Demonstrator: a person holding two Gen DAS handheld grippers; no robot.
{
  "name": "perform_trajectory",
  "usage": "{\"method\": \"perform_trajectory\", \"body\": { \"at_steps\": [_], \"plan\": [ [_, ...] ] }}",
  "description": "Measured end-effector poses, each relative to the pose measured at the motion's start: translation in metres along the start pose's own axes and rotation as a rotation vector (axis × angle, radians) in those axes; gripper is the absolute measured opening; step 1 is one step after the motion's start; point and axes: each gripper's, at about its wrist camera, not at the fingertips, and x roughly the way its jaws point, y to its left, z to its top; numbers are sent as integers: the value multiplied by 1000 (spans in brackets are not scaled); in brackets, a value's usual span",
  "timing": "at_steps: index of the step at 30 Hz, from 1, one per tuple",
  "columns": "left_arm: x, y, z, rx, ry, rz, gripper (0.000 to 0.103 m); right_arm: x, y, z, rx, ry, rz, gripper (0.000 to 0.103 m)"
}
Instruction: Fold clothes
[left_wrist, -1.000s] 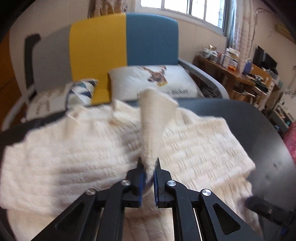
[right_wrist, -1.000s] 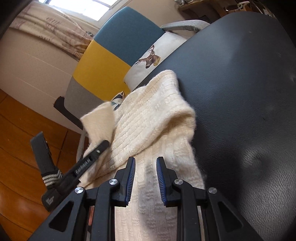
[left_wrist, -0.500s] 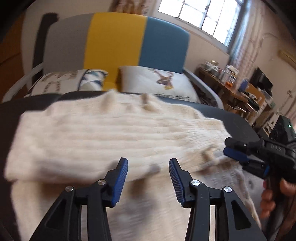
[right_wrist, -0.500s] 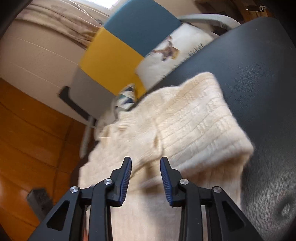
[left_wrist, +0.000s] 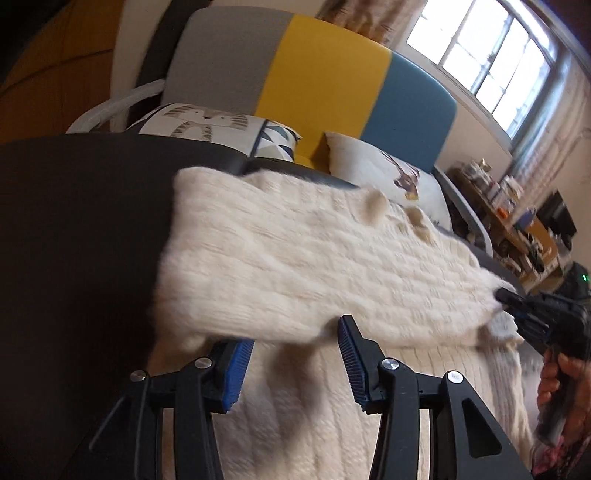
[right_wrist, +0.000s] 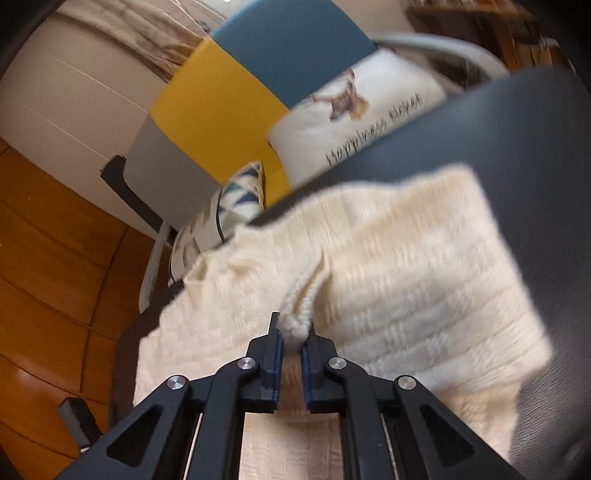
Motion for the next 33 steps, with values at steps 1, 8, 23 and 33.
{"method": "perform_trajectory", "body": {
  "at_steps": [1, 8, 23, 33],
  "plan": [
    [1, 5, 3, -14, -4, 10, 48, -3, 3, 3, -20, -14, -13, 7],
    [-7, 35, 0, -128, -115, 23, 48, 16, -6, 5, -46, 17, -76, 7],
    [-44, 20, -26, -20, -96, 61, 38, -16, 24, -7, -254, -86, -294, 26],
    [-1, -12, 29, 87, -178, 169, 47, 48, 97, -18, -589, 37, -228, 26]
  ]
}}
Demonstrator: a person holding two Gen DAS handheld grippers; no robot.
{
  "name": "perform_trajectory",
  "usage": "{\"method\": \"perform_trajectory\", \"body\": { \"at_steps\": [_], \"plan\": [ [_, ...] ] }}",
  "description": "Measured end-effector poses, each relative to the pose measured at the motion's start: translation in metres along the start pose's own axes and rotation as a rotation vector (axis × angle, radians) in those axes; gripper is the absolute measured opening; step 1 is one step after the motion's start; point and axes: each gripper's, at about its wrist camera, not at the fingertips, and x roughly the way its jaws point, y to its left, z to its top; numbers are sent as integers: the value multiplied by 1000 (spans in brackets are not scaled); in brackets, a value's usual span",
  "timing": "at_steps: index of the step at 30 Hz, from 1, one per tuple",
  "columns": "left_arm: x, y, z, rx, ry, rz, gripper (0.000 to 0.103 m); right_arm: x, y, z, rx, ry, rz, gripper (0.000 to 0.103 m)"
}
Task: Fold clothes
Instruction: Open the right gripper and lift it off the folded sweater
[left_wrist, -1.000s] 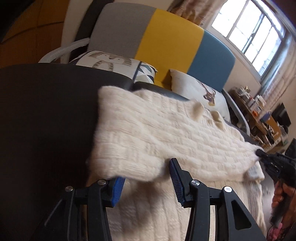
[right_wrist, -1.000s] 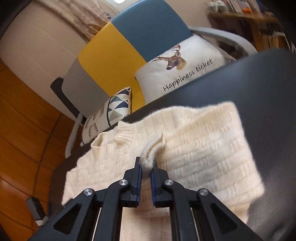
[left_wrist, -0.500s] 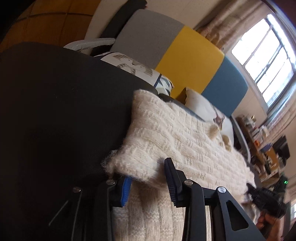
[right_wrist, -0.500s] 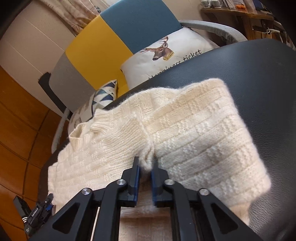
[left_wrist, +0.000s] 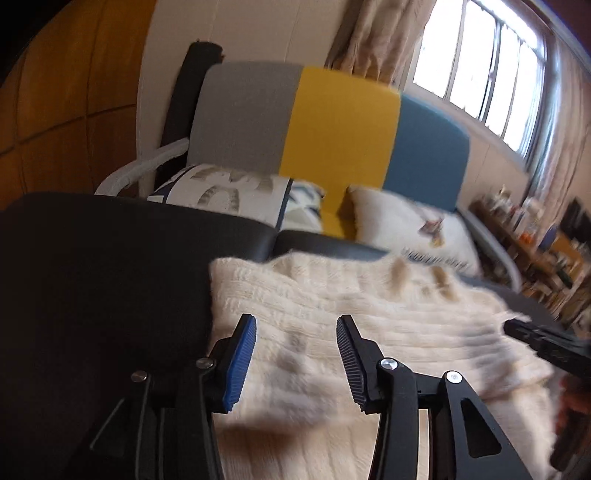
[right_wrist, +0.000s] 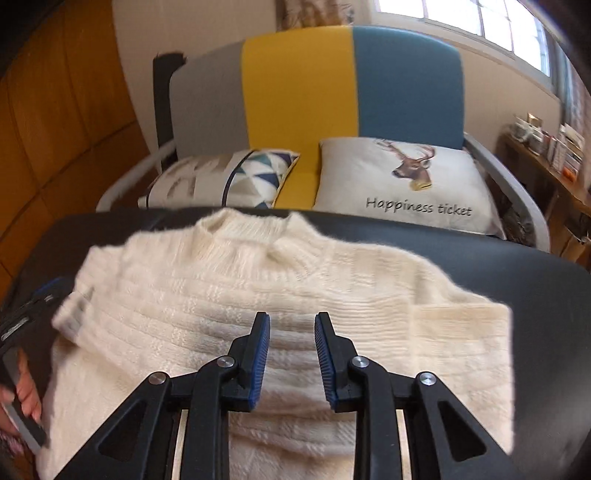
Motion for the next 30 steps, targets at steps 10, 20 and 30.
{"method": "perform_trajectory", "body": {
  "at_steps": [10, 20, 30],
  "plan": [
    [39, 16, -16, 6, 92, 72, 47, 19, -48, -27, 190, -31, -14, 21],
    [15, 14, -25, 38, 126, 40, 48, -34, -18, -52, 109, 112, 119, 24],
    [-72, -9, -101, 115, 190, -69, 55, -79, 45, -137, -148, 257, 153, 24]
  ]
}}
